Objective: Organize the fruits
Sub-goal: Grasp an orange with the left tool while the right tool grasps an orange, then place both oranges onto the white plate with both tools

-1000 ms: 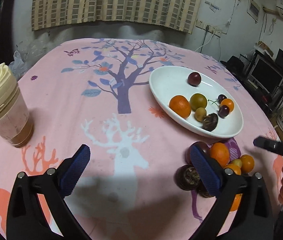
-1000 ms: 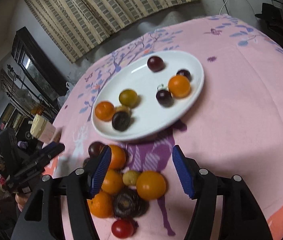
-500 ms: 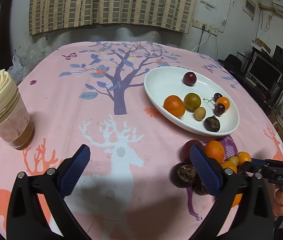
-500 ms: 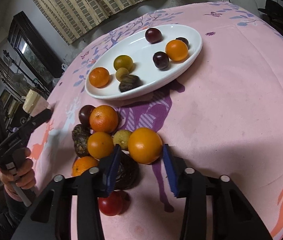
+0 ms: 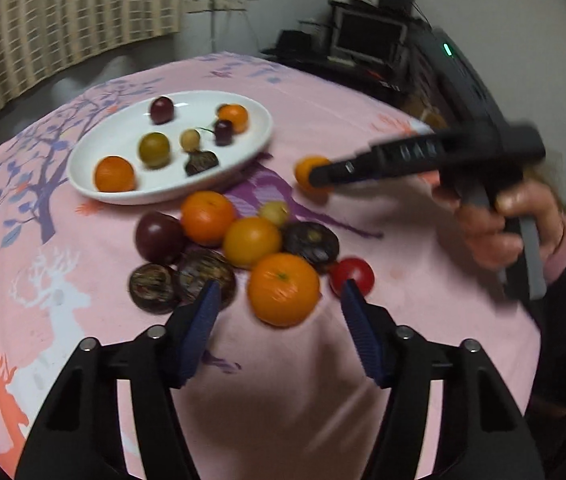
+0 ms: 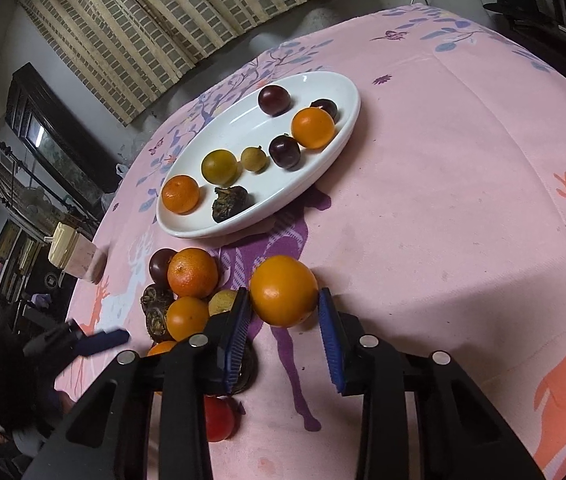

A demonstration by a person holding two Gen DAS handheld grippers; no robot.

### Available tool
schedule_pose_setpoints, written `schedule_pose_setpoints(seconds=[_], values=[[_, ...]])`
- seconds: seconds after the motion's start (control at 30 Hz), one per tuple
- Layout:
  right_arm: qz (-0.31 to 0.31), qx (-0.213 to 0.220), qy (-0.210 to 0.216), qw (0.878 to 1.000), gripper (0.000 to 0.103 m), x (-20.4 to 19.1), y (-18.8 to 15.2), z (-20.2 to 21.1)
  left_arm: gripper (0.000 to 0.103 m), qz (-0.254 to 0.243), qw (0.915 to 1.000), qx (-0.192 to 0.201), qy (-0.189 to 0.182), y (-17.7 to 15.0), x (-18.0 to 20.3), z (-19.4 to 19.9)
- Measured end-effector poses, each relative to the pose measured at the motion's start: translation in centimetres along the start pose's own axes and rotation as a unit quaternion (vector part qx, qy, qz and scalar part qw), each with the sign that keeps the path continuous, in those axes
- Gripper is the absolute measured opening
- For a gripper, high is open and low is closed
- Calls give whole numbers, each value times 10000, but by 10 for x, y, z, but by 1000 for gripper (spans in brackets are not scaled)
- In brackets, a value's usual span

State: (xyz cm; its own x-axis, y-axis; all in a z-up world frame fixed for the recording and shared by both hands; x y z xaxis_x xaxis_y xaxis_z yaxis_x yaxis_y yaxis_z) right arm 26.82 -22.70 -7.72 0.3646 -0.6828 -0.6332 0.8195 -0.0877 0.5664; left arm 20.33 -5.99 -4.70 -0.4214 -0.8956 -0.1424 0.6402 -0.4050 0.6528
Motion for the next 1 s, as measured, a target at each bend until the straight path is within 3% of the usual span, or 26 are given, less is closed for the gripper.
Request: schedule_pose_setpoints(seconds=[0.1, 0.73, 0.9, 1.0], values=[[28, 26, 25, 10000, 35, -3, 1, 0, 51, -110, 9999, -65, 82, -2, 7, -7], [83, 167, 149, 9997, 35, -6, 3, 10, 44, -65, 9995, -262, 159, -5, 12, -33], [447, 375, 85, 9983, 35, -20, 3, 14, 44, 385, 9991, 79, -170, 5, -4, -8], [707, 662, 181, 9951, 35, -34, 11, 14, 44, 952, 9946, 346, -240, 24, -31, 2]])
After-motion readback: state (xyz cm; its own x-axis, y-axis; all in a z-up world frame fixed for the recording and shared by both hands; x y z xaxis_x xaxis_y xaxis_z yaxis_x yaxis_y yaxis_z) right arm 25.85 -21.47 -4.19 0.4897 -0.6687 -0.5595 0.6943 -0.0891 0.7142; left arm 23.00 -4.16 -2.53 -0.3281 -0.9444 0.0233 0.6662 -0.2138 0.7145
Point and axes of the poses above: each gripper's, at about its wrist camera, not at the fingertips, and z roughly against the way its jaws point, x to its right, y to its top, the point moved 2 cm from there along -z, roughly the way its jaws point, and after that the axes turned 14 degrees about y, right-handed, at the moved point
